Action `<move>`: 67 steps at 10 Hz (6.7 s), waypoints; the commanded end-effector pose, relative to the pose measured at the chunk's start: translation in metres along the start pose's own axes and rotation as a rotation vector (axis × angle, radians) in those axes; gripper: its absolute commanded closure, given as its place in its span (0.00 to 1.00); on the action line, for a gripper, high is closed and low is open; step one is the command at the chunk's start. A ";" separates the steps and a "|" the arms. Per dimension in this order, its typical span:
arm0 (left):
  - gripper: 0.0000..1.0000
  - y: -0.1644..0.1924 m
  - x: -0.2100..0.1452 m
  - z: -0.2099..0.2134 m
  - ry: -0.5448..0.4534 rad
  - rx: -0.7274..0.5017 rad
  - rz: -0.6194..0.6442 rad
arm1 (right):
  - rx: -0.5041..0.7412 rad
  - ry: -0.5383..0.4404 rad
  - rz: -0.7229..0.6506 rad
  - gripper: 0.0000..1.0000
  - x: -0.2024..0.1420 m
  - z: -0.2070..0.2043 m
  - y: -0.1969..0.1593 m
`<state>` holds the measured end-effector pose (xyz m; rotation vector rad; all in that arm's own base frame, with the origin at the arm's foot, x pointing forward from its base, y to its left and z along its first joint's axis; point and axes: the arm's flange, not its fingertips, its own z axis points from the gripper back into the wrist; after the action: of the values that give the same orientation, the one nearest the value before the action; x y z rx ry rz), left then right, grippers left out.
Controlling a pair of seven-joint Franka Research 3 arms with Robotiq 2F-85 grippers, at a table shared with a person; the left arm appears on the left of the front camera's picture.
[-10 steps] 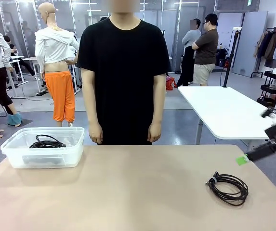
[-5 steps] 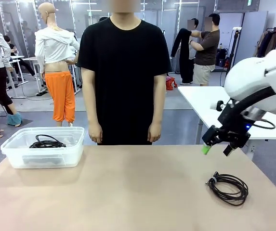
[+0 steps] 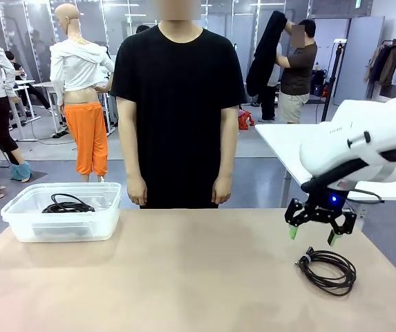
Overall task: Organize and store the cables.
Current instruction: Place the USB Extension Cable into the Organizing box.
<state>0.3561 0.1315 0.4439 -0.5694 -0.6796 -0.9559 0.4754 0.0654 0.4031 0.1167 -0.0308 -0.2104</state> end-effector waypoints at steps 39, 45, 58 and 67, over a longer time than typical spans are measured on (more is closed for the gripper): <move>0.00 -0.002 -0.001 0.001 -0.018 -0.009 -0.013 | -0.055 -0.147 0.120 0.82 0.020 0.007 0.079; 0.00 -0.002 -0.001 0.001 -0.018 -0.009 -0.013 | -0.078 -0.103 0.234 0.82 -0.050 -0.041 0.273; 0.00 -0.002 -0.001 0.001 -0.018 -0.009 -0.013 | -0.030 -0.024 0.404 0.51 -0.092 -0.115 0.380; 0.00 0.000 0.000 0.000 0.002 0.000 0.001 | 0.062 -0.041 0.600 0.00 -0.078 -0.049 0.313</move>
<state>0.3558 0.1315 0.4438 -0.5683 -0.6771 -0.9553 0.4785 0.4230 0.3796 0.1209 -0.1198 0.3202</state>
